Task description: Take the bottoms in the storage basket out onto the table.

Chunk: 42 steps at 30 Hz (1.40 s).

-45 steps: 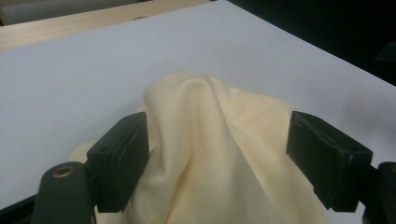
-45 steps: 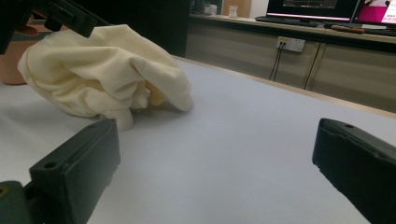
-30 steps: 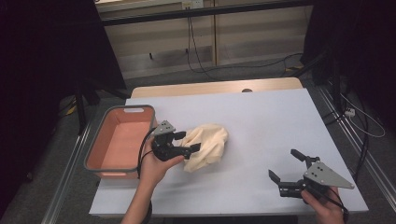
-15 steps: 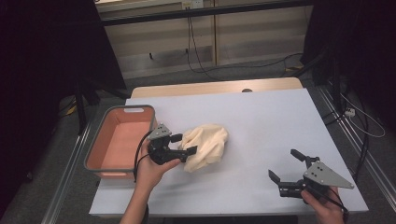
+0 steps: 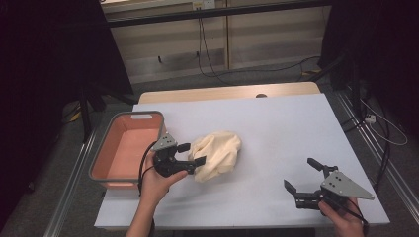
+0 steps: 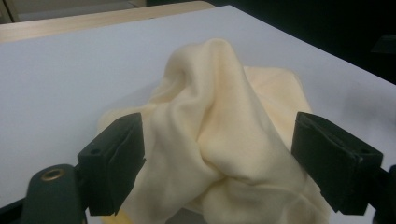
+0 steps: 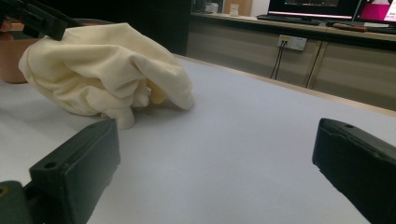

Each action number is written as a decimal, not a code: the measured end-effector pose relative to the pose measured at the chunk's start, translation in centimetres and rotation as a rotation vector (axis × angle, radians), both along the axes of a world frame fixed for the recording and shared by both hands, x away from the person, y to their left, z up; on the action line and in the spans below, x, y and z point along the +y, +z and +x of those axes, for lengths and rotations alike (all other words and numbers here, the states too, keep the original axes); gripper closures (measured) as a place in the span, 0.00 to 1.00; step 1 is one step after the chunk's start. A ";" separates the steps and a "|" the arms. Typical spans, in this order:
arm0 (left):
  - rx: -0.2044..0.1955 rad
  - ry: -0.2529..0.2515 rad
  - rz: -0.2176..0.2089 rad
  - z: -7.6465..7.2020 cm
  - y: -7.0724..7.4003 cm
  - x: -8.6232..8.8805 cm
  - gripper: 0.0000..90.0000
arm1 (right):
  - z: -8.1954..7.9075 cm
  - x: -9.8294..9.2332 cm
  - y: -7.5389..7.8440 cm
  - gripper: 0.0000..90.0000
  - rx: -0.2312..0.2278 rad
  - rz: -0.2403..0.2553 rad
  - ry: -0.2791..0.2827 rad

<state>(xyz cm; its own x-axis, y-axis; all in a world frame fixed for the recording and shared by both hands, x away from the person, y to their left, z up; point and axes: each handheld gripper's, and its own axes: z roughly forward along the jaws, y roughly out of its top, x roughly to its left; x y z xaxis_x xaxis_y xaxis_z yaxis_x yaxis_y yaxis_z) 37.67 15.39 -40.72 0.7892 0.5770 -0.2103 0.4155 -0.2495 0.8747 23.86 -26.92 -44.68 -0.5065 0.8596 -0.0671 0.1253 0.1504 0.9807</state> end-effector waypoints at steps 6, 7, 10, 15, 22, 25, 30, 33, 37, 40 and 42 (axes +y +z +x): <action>-0.003 0.000 -0.002 -0.3 0.0 0.5 0.19 | 0.0 0.0 0.0 0.01 0.000 -0.001 0.000; -0.006 0.000 -0.004 -0.3 0.0 0.6 0.18 | 0.0 0.0 0.0 0.01 -0.001 0.000 0.000; -0.008 0.000 -0.006 -0.3 0.0 0.9 0.17 | 0.0 0.0 0.0 0.01 -0.001 -0.001 0.000; -0.006 0.012 -0.014 -0.5 -0.1 1.4 0.15 | 0.0 0.0 0.0 0.01 0.001 0.000 -0.001; -0.012 0.014 -0.015 -0.6 -0.4 1.8 0.12 | -0.1 0.0 0.0 0.01 0.001 -0.001 0.000; -0.017 0.010 -0.016 -0.7 -0.5 2.0 0.11 | -0.1 0.0 0.0 0.01 0.001 -0.001 0.000; -0.025 0.004 -0.009 -0.9 -0.8 2.3 0.11 | -0.1 0.0 0.0 0.01 0.001 0.001 0.001; -0.028 -0.001 -0.010 -0.9 -0.9 2.5 0.10 | -0.1 0.0 0.0 0.01 0.000 -0.001 0.002; -0.030 -0.010 -0.009 -1.0 -1.0 2.8 0.10 | -0.1 0.0 0.0 0.01 0.000 -0.001 0.002; -0.032 -0.014 -0.021 -1.1 -1.1 3.0 0.10 | -0.1 0.0 0.0 0.01 0.001 -0.001 0.001; -0.029 -0.012 -0.024 -1.1 -1.1 3.1 0.09 | -0.1 0.0 0.0 0.01 0.001 -0.001 0.003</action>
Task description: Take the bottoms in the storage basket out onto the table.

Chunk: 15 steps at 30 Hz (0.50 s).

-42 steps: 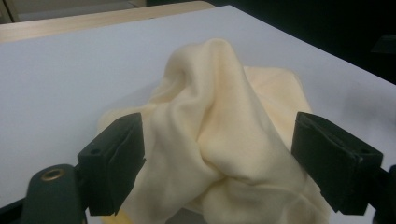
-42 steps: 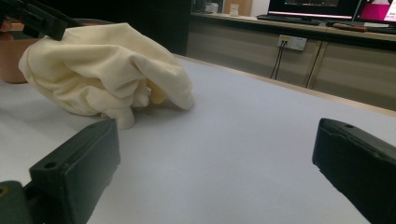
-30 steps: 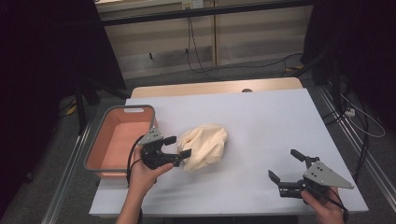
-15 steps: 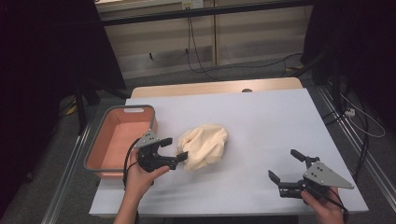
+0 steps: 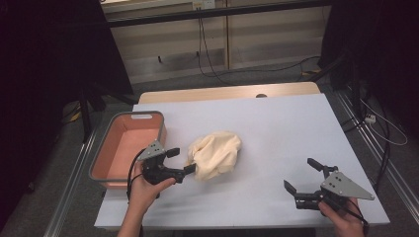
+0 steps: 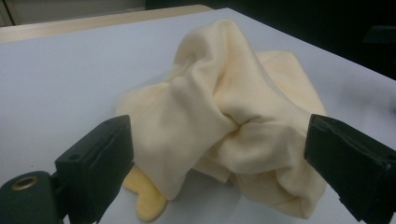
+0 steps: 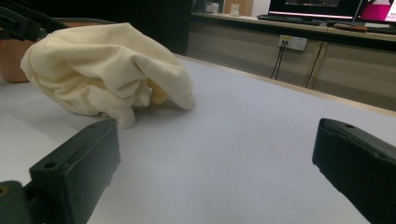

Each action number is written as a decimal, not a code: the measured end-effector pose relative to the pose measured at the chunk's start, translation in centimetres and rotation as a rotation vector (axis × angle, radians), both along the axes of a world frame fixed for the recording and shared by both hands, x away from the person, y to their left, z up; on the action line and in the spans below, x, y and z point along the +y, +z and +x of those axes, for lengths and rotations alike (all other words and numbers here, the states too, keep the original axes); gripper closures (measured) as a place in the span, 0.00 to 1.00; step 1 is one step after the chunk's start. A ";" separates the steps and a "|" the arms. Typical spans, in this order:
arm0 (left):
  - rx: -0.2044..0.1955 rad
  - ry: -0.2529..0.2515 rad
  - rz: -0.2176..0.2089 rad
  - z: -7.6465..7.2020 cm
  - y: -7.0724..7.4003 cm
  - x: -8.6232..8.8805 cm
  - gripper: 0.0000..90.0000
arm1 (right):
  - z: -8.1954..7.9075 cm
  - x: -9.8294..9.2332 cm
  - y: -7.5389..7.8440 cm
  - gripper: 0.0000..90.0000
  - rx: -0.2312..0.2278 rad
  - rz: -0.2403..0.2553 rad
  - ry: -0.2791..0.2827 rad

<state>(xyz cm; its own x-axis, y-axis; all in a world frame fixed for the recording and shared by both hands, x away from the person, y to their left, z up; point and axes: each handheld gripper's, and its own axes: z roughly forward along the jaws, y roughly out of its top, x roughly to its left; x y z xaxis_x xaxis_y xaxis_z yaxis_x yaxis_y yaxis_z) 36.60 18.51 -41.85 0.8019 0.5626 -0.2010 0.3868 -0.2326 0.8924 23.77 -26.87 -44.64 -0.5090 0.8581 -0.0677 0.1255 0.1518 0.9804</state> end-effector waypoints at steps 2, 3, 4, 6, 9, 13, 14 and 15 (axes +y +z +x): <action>-0.002 0.001 0.004 -0.1 0.0 0.1 0.09 | 0.0 0.0 0.0 0.01 -0.001 -0.001 -0.001; -0.002 0.000 0.005 -0.1 -0.1 0.1 0.09 | 0.0 0.0 0.0 0.01 0.000 0.000 -0.001; -0.005 -0.003 0.011 -0.1 -0.1 0.2 0.09 | 0.0 0.0 0.0 0.01 0.000 0.000 -0.001; -0.007 -0.003 0.006 -0.2 -0.1 0.3 0.09 | 0.0 0.0 0.0 0.01 0.000 0.002 -0.002; -0.010 -0.006 0.005 -0.4 -0.1 0.5 0.09 | 0.0 0.0 0.0 0.01 0.000 0.001 -0.001; -0.008 -0.003 0.004 -0.5 -0.3 0.9 0.09 | 0.0 0.0 0.0 0.01 -0.001 -0.001 0.001; -0.005 -0.003 0.000 -0.5 -0.5 1.0 0.09 | 0.0 0.0 0.0 0.01 0.000 0.000 0.001; -0.009 -0.006 -0.004 -0.5 -0.5 1.1 0.09 | 0.0 0.0 0.0 0.01 0.000 0.000 0.001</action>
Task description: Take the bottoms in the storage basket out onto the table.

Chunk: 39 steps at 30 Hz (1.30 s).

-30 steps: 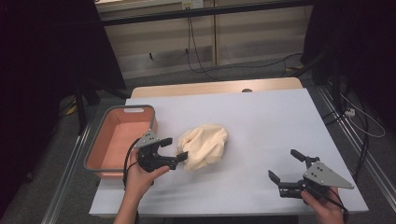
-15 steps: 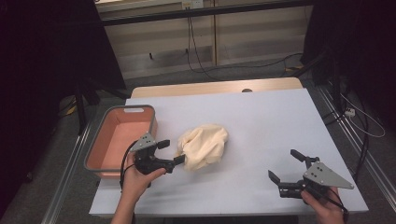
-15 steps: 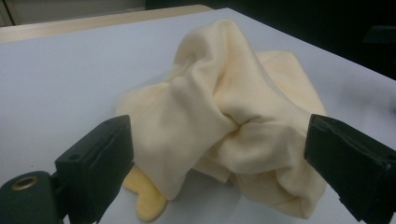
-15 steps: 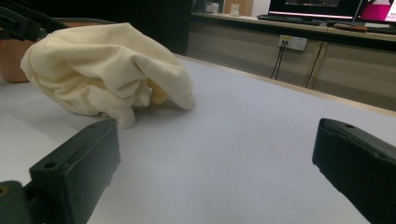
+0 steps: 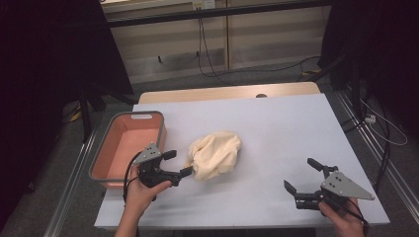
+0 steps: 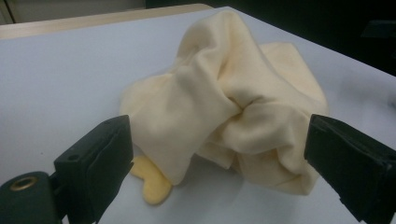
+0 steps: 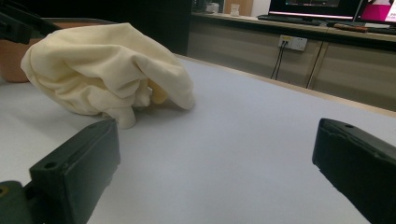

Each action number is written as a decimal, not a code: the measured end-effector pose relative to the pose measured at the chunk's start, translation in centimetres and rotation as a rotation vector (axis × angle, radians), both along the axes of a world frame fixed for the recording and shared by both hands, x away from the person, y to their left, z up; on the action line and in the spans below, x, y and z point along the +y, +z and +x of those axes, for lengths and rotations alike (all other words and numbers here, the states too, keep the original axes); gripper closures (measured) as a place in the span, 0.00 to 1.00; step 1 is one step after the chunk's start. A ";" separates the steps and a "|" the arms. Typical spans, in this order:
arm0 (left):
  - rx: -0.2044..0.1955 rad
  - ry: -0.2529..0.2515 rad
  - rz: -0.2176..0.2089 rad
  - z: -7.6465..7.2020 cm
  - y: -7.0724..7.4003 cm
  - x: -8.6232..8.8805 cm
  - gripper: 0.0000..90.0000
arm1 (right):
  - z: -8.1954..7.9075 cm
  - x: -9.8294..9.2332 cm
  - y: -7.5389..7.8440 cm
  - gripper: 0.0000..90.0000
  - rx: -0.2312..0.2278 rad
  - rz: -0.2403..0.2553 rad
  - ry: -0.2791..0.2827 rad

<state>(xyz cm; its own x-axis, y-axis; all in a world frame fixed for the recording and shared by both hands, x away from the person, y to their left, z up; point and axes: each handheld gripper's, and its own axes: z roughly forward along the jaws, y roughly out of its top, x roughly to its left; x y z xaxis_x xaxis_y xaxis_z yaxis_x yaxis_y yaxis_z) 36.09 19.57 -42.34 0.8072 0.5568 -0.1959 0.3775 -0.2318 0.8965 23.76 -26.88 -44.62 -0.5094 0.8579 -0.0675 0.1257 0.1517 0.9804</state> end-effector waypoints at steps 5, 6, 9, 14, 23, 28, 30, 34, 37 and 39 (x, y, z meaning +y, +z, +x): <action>-0.010 0.000 0.003 -0.1 0.1 0.1 0.09 | 0.0 0.0 0.0 0.01 0.000 -0.004 0.001; -0.008 -0.001 0.004 -0.2 0.1 0.1 0.09 | 0.0 0.0 0.0 0.01 0.000 -0.004 0.001; -0.010 -0.004 0.000 -0.3 0.1 0.2 0.09 | 0.0 0.0 0.0 0.01 0.001 -0.003 0.002; -0.017 -0.008 -0.004 -0.5 0.1 0.3 0.09 | 0.0 0.0 0.0 0.01 0.001 -0.003 0.001; -0.037 -0.010 -0.010 -1.0 0.4 0.7 0.08 | 0.0 0.0 0.0 0.01 0.000 -0.004 0.001; -0.043 -0.011 -0.014 -1.2 0.4 1.0 0.07 | 0.0 0.0 0.0 0.01 0.001 -0.004 0.000; -0.045 -0.011 -0.017 -1.3 0.4 1.2 0.07 | 0.0 0.0 0.0 0.01 0.000 -0.005 0.000; -0.055 -0.010 -0.020 -1.5 0.5 1.4 0.07 | 0.0 0.0 0.0 0.01 0.000 -0.004 0.001; -0.058 -0.015 -0.024 -1.6 0.5 1.6 0.07 | 0.0 0.0 0.0 0.01 0.000 -0.005 -0.001; -0.062 -0.014 -0.019 -1.7 0.5 1.6 0.07 | 0.0 0.0 0.0 0.01 0.000 -0.004 0.001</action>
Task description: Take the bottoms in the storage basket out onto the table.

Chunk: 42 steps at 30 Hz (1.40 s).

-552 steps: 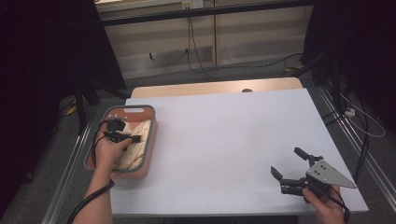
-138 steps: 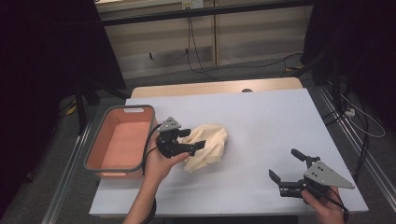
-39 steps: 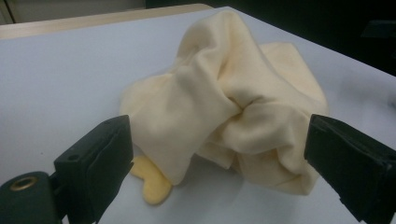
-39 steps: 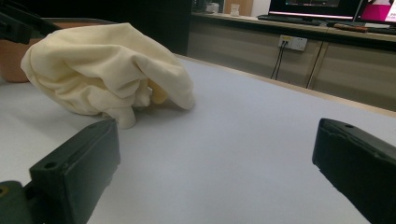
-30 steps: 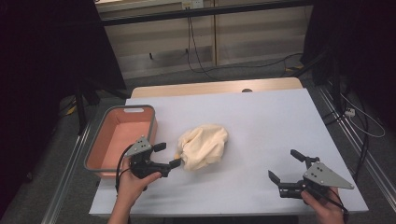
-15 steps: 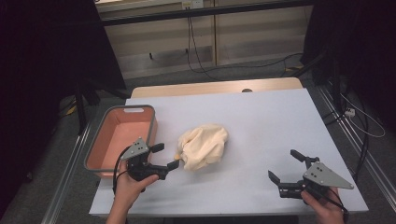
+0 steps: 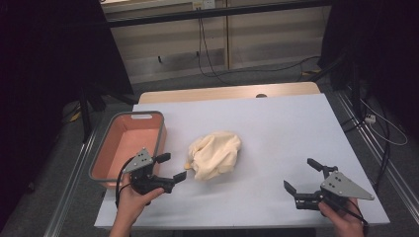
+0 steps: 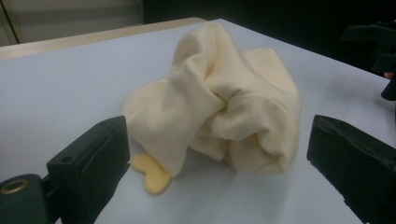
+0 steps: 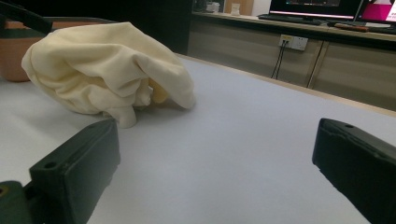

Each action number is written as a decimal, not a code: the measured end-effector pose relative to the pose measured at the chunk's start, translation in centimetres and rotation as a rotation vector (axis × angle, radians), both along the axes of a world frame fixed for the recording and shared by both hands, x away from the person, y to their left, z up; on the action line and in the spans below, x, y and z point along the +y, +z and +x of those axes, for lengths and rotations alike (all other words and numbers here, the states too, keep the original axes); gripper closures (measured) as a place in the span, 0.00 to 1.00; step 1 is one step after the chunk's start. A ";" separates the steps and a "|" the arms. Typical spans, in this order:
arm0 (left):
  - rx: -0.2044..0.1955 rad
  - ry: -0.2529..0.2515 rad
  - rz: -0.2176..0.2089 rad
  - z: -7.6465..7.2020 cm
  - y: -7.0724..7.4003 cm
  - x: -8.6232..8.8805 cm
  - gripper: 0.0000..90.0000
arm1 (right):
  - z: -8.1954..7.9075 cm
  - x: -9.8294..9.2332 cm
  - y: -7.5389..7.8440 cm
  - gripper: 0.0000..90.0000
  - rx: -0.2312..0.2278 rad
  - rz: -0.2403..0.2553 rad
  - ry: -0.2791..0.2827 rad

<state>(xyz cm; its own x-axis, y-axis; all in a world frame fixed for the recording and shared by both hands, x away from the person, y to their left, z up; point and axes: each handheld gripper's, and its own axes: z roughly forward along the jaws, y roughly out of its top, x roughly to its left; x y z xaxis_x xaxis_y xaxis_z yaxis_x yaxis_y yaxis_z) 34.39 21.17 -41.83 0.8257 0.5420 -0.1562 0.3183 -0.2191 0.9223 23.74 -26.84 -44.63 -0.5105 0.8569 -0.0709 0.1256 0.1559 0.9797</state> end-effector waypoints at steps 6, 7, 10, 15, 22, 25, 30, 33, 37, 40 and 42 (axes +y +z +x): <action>-0.007 -0.005 -0.006 -0.2 0.0 0.2 0.06 | 0.0 0.0 0.0 0.01 0.000 0.001 0.000; -0.008 -0.003 -0.009 -0.2 0.0 0.2 0.06 | 0.0 0.0 0.0 0.01 0.000 0.001 0.000; -0.014 -0.004 -0.009 -0.3 0.0 0.3 0.06 | 0.0 0.0 0.0 0.01 0.001 0.000 0.000; -0.018 -0.003 -0.010 -0.4 0.1 0.5 0.06 | 0.0 0.0 0.0 0.01 0.001 0.001 -0.001; -0.022 -0.004 -0.011 -0.5 0.0 0.7 0.06 | 0.0 0.0 0.0 0.01 0.001 0.002 0.000; -0.030 -0.005 -0.005 -0.6 0.1 0.8 0.06 | -0.1 0.0 0.0 0.01 0.000 0.002 0.000; -0.030 -0.004 -0.011 -0.7 0.0 0.9 0.06 | -0.1 -0.1 0.1 0.01 0.002 0.003 -0.004; -0.036 -0.011 -0.007 -0.8 0.0 0.9 0.06 | -0.1 -0.1 0.1 0.01 0.001 0.003 -0.002; -0.040 -0.013 -0.019 -1.0 0.0 0.9 0.06 | -0.1 -0.1 0.1 0.01 0.000 0.003 -0.002; -0.043 -0.007 -0.019 -1.0 0.1 1.1 0.06 | -0.1 -0.1 0.1 0.01 0.000 0.003 -0.003; -0.043 -0.003 -0.027 -1.1 0.1 1.3 0.06 | -0.1 -0.1 0.1 0.01 -0.001 0.002 -0.004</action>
<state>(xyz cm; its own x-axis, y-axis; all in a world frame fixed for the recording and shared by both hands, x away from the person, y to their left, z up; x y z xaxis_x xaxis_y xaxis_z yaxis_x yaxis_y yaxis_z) 33.29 22.46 -41.75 0.8335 0.5359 -0.1345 0.2773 -0.1951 0.9408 23.65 -26.98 -44.55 -0.5070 0.8592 -0.0695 0.1254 0.1533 0.9802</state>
